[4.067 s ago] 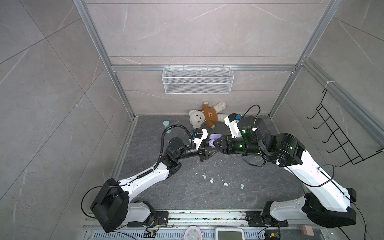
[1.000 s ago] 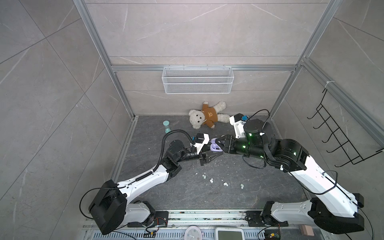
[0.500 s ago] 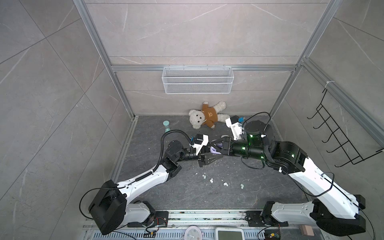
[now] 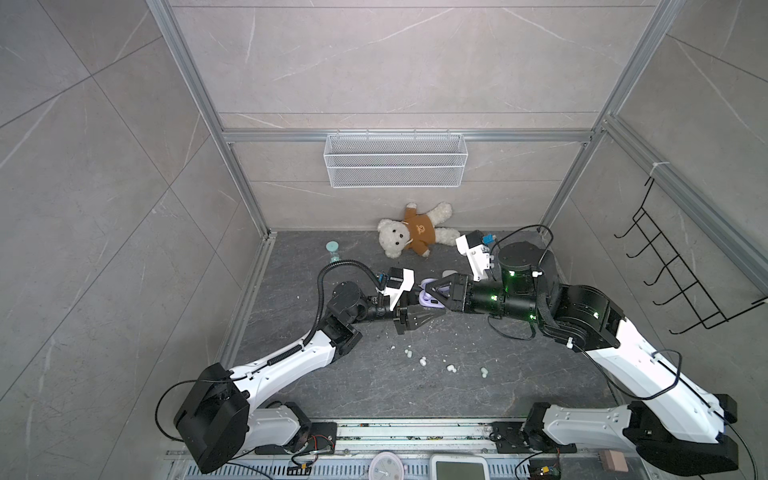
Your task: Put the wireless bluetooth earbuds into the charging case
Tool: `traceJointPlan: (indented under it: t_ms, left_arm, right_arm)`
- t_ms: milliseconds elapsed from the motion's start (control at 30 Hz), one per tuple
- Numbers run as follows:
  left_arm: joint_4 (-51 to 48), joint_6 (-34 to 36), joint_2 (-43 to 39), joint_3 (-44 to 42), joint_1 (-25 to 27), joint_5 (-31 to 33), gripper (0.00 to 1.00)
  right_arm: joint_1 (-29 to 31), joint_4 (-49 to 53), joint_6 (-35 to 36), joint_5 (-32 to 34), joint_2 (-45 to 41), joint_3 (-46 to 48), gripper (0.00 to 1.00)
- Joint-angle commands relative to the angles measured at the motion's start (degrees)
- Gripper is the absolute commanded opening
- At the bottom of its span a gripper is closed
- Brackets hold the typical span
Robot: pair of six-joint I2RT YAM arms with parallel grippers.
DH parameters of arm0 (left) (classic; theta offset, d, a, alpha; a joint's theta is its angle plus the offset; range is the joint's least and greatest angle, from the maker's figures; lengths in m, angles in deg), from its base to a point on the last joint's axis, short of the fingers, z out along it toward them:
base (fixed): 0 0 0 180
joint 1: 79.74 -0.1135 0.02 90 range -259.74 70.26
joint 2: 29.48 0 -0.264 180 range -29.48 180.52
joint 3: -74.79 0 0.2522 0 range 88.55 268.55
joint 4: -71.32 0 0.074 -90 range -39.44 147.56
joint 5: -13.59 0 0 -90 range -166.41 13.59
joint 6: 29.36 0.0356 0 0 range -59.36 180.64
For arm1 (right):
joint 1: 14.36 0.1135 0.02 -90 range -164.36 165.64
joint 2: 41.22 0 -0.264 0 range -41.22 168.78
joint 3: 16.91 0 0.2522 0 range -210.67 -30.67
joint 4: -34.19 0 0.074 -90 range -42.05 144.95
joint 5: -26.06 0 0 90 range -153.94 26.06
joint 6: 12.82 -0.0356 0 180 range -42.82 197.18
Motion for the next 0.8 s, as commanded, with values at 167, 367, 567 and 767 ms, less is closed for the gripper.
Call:
traceJointPlan:
  t_ms: [167, 367, 567, 767]
  left_arm:
    - [3.84, -0.08, -2.09, 2.06, 0.32, -1.44, 0.17]
    - [3.92, -0.08, -2.22, 2.18, 0.32, -1.43, 0.17]
    - [3.49, 0.28, -2.40, 2.25, 0.32, -1.22, 0.17]
    - [3.56, 0.35, -2.57, 2.23, 0.32, -1.15, 0.17]
  right_arm:
    - [-0.13, 0.08, -0.81, -1.66, 0.50, 0.92, 0.20]
    - [-0.09, 0.78, -0.81, -1.45, 0.81, 1.35, 0.20]
    - [0.13, 0.89, -0.83, -2.26, 1.42, 1.20, 0.20]
    - [0.22, 3.39, -0.73, -0.72, 1.56, 0.37, 0.21]
